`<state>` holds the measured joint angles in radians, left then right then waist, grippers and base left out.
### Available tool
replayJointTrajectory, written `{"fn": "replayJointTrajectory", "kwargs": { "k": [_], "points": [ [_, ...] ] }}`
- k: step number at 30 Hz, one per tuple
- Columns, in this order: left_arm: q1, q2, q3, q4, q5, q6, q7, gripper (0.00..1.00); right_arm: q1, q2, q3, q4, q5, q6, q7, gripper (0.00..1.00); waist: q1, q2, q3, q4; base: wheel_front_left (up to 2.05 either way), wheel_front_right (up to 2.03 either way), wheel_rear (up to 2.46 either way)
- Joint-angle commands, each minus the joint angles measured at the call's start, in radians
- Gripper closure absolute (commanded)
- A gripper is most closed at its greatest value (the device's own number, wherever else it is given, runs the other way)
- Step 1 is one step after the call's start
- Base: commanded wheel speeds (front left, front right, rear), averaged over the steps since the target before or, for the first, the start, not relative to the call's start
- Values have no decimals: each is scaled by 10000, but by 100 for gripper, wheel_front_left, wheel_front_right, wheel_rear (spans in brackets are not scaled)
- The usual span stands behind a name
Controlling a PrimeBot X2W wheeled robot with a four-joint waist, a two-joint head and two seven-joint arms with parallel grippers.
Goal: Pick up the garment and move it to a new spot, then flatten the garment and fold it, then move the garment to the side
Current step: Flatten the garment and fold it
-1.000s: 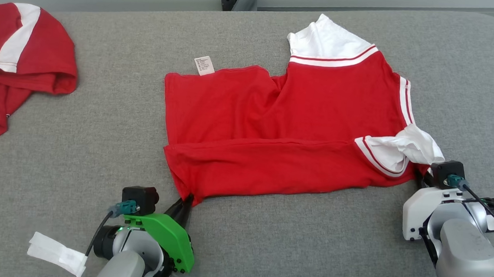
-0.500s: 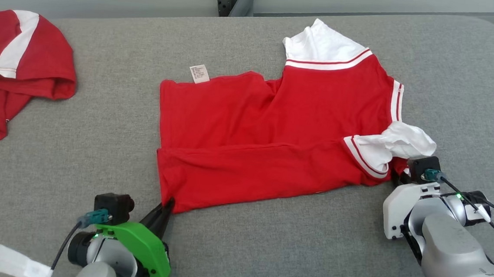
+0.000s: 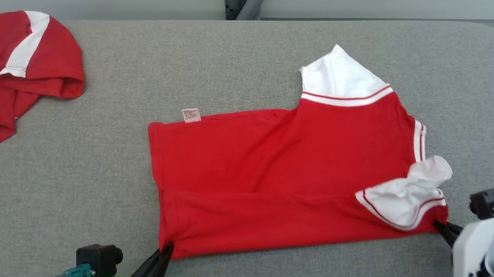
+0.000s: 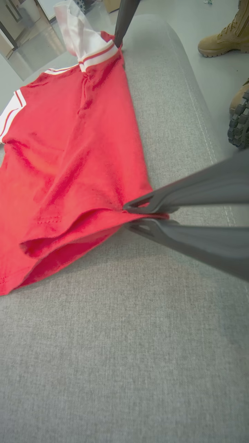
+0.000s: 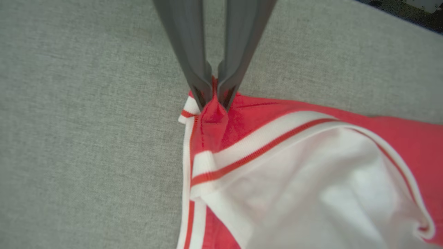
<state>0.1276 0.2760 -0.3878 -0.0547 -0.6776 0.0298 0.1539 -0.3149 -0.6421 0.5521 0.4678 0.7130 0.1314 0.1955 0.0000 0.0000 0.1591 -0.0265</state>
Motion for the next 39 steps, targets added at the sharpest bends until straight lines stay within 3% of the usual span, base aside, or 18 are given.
{"fn": "replayJointTrajectory", "kwargs": {
  "k": [1, 4, 6, 12, 13, 14, 15, 16, 21, 27, 30, 34, 39],
  "points": [
    [235, 98, 82, -233, -57, 105, 32, 100, 703, -539, -304, -796, 491, -15, 325, 100, 0, 0, 62, 30, 0, 0, 0],
    [483, 176, 135, -544, -126, 238, 105, 100, 1942, -1444, -1145, -2247, 1084, -16, 857, 100, 0, 0, 148, 6, 0, 0, 0],
    [602, 239, 157, -612, -131, 339, 194, 100, 2525, -1625, -1750, -2943, 1171, -16, 1121, 100, 0, 0, 239, -97, 0, 0, 0],
    [868, 188, -163, -466, -156, 387, 471, 100, 3391, -1035, -2719, -3885, 639, -16, 1926, 100, 0, 0, 367, -254, 0, 0, 0],
    [872, 130, -160, -418, -191, 443, 483, 100, 3451, -894, -2809, -3956, 471, -15, 1999, 69, 0, 0, 376, -261, 0, 0, 0],
    [863, 83, -142, -370, -217, 487, 458, 84, 3533, -719, -2876, -4042, 342, -15, 2080, 10, 0, 0, 379, -259, 0, 0, 0],
    [836, 55, -135, -302, -219, 511, 415, 53, 3615, -597, -2946, -4097, 254, -15, 2152, 0, 0, 0, 380, -253, 0, 0, 0],
    [815, 23, -94, -223, -208, 578, 374, 0, 3685, -502, -3056, -4150, 148, -15, 2225, 0, 0, 0, 381, -246, 0, 0, 0],
    [920, 7, 55, -153, -211, 805, 286, 0, 3829, -310, -3690, -4479, -298, -15, 2448, 0, 0, 0, 392, -277, 0, 0, 0],
    [881, 471, 694, -985, -126, 1186, 129, 0, 3383, 15, -4973, -5810, -532, -16, 2606, 0, 0, 0, 588, -319, 0, 0, 0],
    [202, 835, 802, -1170, 94, 1076, 386, 0, 2799, 241, -5211, -5978, -1064, -10, 2744, 0, 0, 0, 830, -203, 0, 0, 0],
    [-1272, 890, 563, -672, 246, 711, 861, 0, 1165, 729, -5206, -5196, -2263, -16, 2535, 0, 0, 0, 1301, 68, 0, 0, 0],
    [-3710, 466, 189, 997, 421, 269, 1246, 0, -1201, 1661, -4353, -3312, -3462, -16, 1974, 0, 0, 0, 1998, 541, 0, 0, 0]
  ]
}}
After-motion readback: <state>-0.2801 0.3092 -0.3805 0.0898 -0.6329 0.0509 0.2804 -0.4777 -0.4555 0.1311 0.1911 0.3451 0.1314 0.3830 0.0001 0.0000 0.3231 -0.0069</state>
